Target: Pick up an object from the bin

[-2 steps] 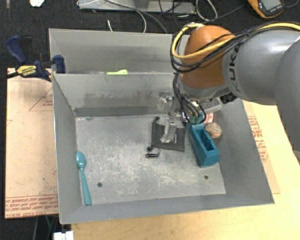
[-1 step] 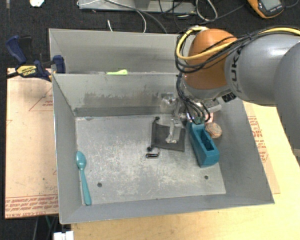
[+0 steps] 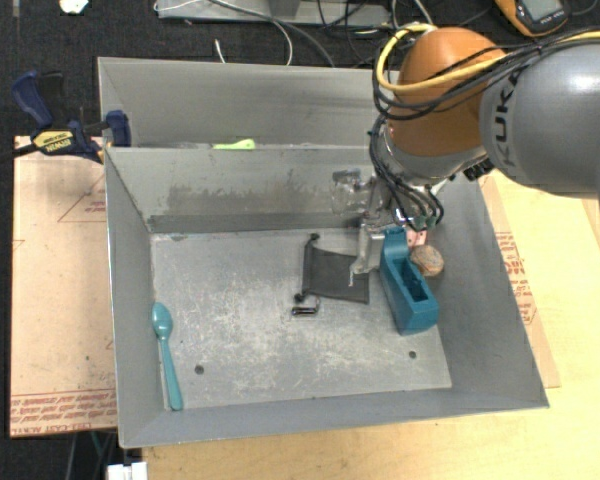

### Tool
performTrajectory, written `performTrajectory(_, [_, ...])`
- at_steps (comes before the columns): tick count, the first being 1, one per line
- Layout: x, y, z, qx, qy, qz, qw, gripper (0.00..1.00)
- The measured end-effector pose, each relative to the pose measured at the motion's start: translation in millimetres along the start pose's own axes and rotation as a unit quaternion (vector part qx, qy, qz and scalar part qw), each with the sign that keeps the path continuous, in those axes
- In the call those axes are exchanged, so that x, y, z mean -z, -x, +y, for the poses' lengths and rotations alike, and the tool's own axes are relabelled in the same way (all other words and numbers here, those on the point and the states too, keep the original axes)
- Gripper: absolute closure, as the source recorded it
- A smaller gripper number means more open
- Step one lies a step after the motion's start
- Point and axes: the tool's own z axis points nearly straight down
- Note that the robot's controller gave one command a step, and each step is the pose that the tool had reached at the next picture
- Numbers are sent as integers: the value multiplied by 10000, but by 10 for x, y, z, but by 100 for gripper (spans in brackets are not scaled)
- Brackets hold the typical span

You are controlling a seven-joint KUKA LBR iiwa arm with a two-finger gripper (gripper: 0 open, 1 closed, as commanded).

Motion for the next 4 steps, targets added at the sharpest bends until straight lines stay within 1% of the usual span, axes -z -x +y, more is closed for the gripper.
performTrajectory(1, [-346,14,-169,50,-8,-56,10000,0])
performTrajectory(2, [-678,24,-206,467,-2,-75,9989,0])
performTrajectory(3, [-981,90,-361,888,-5,-34,9960,100])
performTrajectory(4, [-983,91,-357,887,0,-34,9961,0])
